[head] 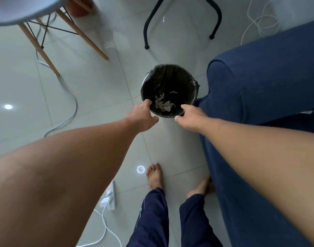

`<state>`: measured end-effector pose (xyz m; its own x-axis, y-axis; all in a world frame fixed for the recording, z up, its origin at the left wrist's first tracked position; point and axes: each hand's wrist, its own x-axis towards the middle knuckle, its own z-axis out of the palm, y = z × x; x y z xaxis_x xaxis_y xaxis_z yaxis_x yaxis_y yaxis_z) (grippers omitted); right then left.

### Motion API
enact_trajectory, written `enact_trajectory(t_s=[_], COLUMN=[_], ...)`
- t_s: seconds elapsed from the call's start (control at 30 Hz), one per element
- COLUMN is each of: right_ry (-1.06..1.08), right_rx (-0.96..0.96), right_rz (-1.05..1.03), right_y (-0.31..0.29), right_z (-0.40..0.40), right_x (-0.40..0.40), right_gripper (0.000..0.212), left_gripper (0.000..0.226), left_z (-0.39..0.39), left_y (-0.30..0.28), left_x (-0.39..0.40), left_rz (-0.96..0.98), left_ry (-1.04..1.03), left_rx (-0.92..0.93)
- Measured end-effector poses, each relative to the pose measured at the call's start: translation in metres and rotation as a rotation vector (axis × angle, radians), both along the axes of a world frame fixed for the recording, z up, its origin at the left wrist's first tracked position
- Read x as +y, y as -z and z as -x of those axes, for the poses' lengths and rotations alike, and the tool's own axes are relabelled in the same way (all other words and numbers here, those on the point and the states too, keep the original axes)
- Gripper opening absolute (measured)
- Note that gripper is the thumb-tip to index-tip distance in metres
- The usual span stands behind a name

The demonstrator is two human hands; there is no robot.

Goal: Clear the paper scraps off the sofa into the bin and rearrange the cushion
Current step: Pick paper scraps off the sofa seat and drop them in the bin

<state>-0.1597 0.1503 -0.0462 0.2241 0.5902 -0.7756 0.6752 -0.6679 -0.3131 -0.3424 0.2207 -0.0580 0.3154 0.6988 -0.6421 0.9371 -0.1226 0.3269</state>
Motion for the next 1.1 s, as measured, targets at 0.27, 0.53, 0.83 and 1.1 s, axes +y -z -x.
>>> enact_trajectory(t_s=[0.27, 0.53, 0.83, 1.1], right_ry=[0.027, 0.144, 0.307, 0.43], right_rx=[-0.044, -0.06, -0.126, -0.14], right_rz=[0.042, 0.067, 0.109, 0.111], right_y=[-0.026, -0.053, -0.074, -0.079], right_z=[-0.012, -0.066, -0.148, -0.208], right_x=[-0.04, -0.109, -0.21, -0.292], right_gripper=[0.062, 0.054, 0.055, 0.053], left_gripper=[0.064, 0.065, 0.077, 0.061], left_z=[-0.017, -0.078, -0.133, -0.194], left_y=[-0.021, -0.047, -0.046, -0.053], left_x=[-0.005, -0.031, -0.094, -0.156], left_rz=[0.006, 0.016, 0.106, 0.145], left_ry=[0.12, 0.281, 0.364, 0.504], left_rx=[0.032, 0.08, 0.189, 0.206])
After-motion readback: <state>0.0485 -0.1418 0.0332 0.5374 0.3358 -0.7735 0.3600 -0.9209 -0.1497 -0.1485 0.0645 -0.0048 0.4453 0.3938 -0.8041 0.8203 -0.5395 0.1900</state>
